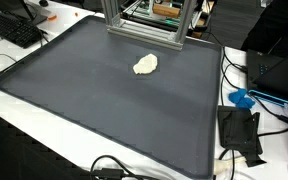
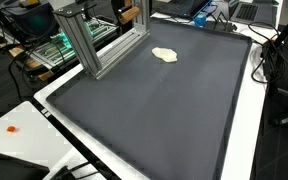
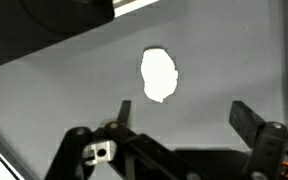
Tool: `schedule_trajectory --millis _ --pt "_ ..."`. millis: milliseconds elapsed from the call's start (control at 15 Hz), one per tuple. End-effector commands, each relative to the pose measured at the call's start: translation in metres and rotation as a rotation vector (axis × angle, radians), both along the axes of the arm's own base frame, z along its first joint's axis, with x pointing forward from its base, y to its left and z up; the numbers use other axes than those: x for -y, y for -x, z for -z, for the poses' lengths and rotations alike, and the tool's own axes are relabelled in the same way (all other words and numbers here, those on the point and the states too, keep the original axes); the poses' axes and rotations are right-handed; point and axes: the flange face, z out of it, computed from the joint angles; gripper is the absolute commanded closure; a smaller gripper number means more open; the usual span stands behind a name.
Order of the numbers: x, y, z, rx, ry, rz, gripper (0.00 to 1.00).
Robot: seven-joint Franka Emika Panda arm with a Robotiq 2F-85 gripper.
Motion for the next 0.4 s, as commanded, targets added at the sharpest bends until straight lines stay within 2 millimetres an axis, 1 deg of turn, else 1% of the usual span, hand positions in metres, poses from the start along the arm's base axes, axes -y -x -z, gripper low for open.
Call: schedule_trajectory --millis 0,333 --pt "0.0 -0.0009 -0.0001 -0.002 0.0 0.0 0.0" --pt "-0.0009 -0.0009 -0.0041 0.006 -0.002 -0.002 0.0"
